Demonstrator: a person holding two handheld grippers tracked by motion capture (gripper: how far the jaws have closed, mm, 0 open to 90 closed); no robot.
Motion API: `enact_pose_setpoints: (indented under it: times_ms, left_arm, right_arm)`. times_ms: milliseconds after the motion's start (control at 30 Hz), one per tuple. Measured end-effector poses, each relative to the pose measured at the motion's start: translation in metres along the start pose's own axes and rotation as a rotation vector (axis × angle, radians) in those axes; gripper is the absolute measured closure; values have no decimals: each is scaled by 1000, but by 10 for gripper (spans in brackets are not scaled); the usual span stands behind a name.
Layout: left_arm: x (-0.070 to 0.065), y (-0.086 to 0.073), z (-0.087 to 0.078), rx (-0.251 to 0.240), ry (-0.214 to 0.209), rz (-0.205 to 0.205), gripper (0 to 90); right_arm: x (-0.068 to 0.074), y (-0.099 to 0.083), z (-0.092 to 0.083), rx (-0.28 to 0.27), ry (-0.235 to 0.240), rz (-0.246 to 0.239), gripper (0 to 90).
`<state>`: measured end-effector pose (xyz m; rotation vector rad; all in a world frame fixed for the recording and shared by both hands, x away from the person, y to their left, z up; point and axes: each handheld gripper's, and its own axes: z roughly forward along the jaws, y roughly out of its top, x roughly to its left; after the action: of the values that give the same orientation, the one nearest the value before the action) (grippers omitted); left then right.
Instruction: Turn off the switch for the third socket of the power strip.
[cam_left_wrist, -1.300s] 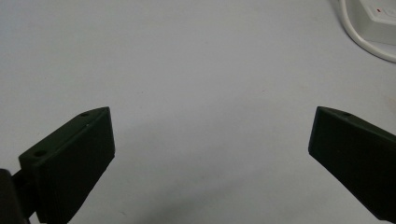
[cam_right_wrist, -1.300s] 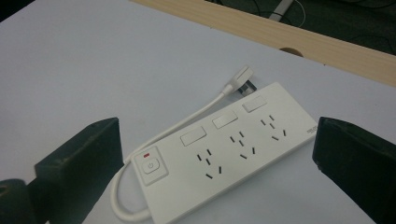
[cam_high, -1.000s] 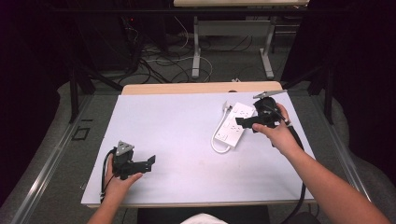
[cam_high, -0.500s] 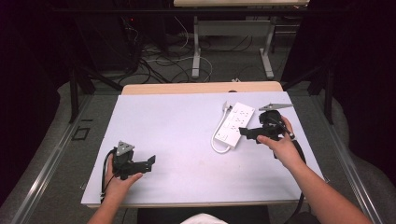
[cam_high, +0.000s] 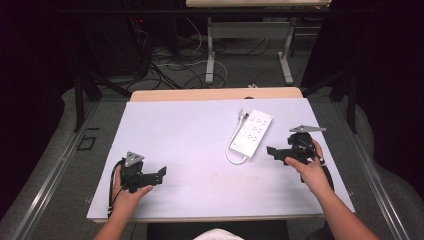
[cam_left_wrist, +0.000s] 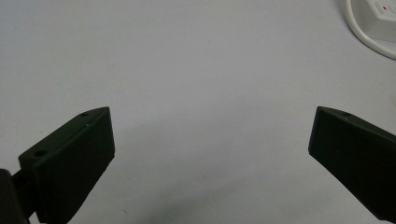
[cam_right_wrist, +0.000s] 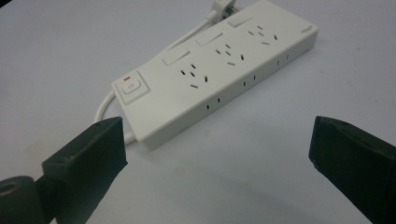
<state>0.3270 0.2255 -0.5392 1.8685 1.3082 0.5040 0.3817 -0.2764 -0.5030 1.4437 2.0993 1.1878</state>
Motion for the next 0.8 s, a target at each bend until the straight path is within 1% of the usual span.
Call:
enact_pose_setpoints:
  times_ms: [100,133,167,267,367,500,600,800]
  left_arm:
    - [0,0,0,2,-2,1,5]
    - [0,0,0,2,-2,1,5]
    - [-1,0,1,-8,3,-1,5]
    - [0,0,0,3,-3,0,5]
    - [-1,-1,1,-6,2,-2,5]
    - [-1,0,0,4,-3,1,5]
    - [-1,0,1,4,-1,3,5]
    - [-1,0,1,1,-2,3,5]
  right_arm:
    - [-4,-8,0,5,-25,-2,33]
    - [-6,-11,0,5,-25,-5,33]
    - [-7,-13,0,3,-35,-11,33]
    - [-9,-20,0,3,-44,-4,33]
    - [-12,-26,0,-1,-62,-22,33]
    - [-16,-33,0,-12,-76,-18,33]
    - [-18,-37,1,-22,-82,5,33]
    - [-25,-45,2,-43,-108,2,33]
